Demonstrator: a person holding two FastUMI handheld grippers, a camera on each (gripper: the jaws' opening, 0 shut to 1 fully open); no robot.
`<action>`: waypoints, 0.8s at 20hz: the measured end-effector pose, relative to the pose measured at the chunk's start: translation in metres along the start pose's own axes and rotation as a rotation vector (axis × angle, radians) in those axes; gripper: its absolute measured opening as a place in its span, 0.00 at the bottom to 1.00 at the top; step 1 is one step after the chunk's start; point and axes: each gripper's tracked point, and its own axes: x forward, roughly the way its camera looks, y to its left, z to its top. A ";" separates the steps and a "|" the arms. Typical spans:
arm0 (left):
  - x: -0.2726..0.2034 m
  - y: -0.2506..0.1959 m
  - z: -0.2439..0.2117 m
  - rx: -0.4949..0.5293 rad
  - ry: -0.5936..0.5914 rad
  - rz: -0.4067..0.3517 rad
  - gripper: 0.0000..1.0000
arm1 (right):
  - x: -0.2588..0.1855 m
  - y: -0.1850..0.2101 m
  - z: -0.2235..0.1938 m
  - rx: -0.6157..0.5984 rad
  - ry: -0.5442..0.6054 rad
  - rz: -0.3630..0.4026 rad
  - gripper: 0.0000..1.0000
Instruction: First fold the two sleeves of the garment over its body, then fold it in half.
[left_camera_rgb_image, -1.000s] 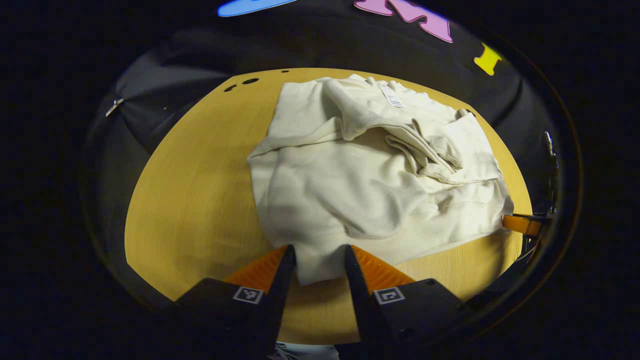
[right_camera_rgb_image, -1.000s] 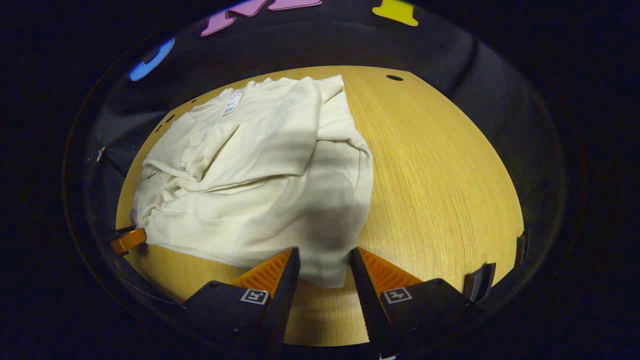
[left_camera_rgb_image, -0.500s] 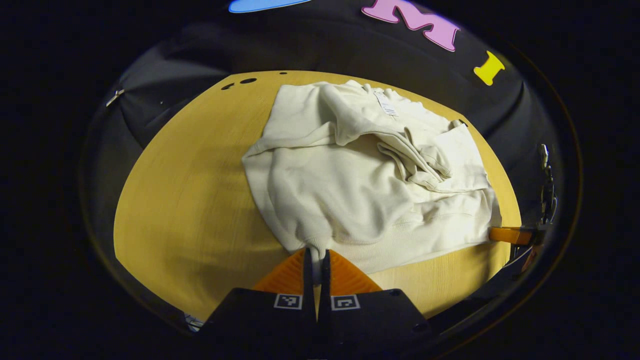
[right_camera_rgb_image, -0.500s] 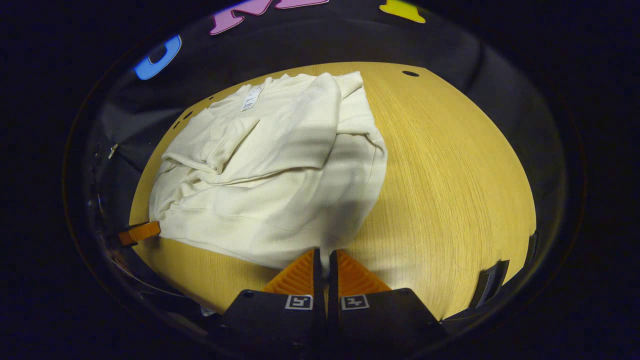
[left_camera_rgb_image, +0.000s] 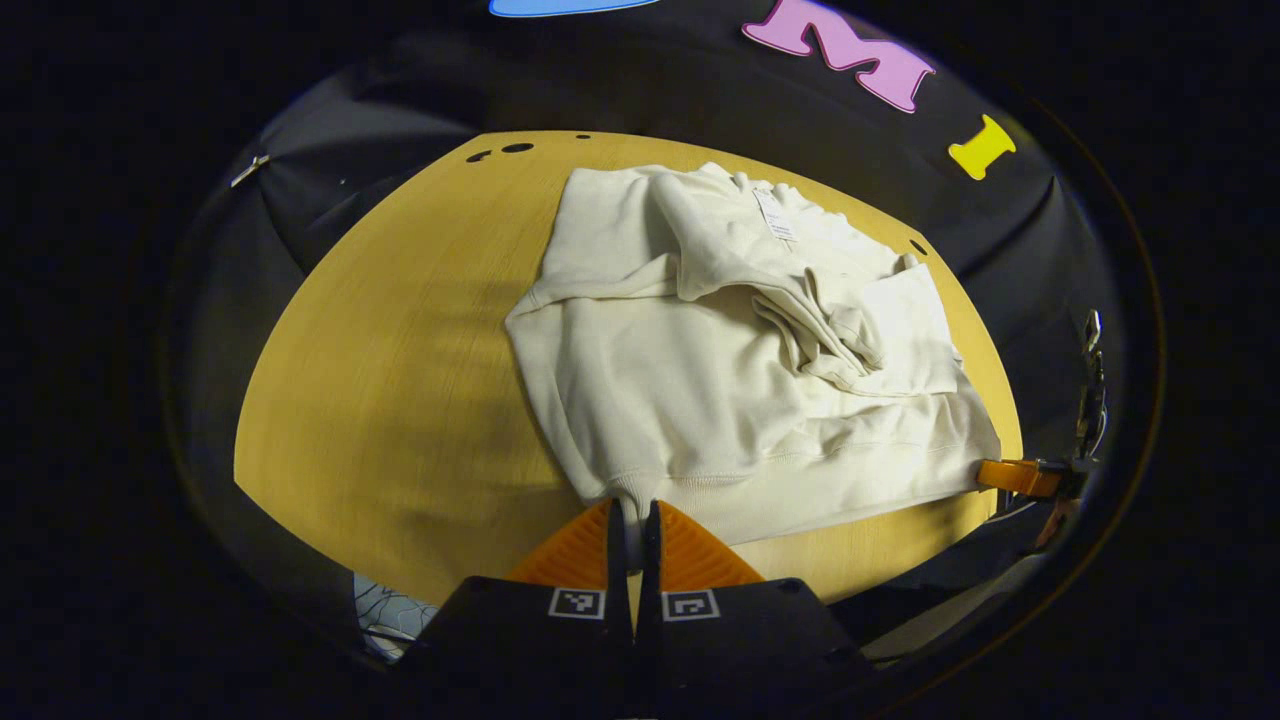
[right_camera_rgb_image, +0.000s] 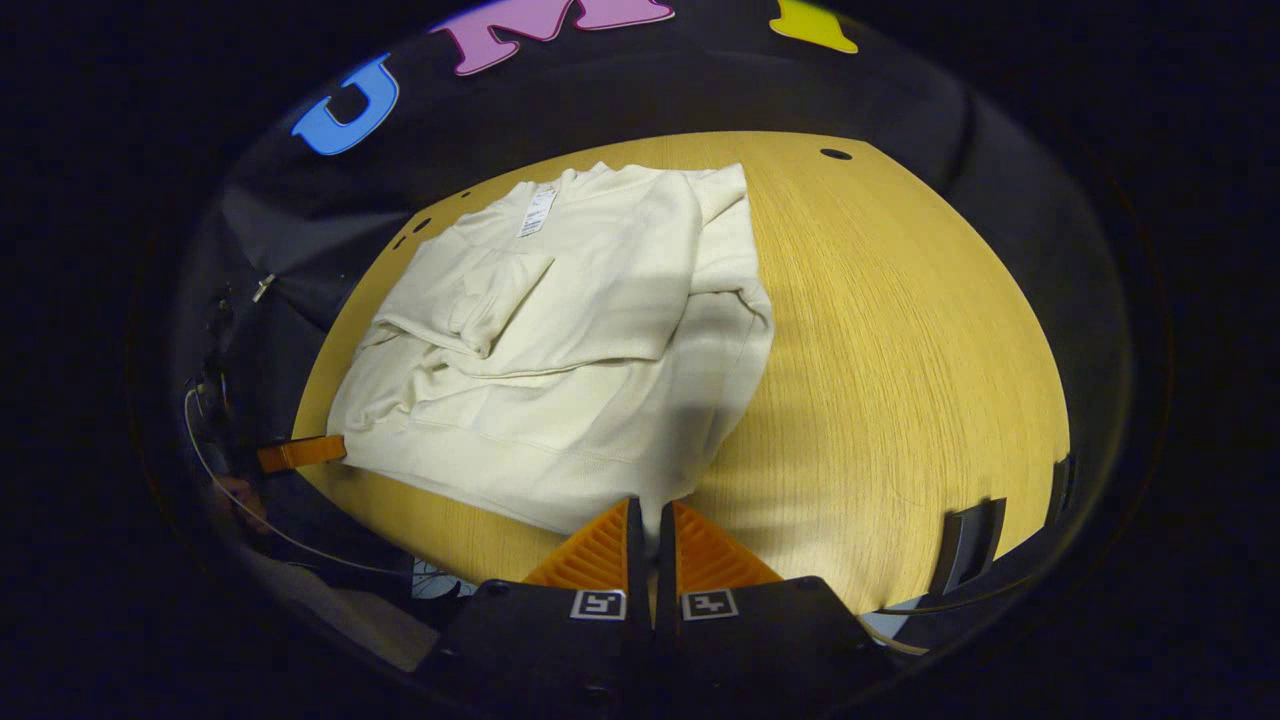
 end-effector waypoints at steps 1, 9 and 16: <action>-0.005 -0.001 0.004 -0.005 0.003 -0.004 0.06 | -0.003 0.001 0.005 0.008 -0.004 0.009 0.06; -0.044 -0.012 0.055 -0.046 -0.051 -0.036 0.06 | -0.035 0.009 0.054 0.091 -0.106 0.057 0.05; -0.047 -0.016 0.116 -0.036 -0.159 -0.026 0.06 | -0.042 0.021 0.117 0.093 -0.216 0.079 0.05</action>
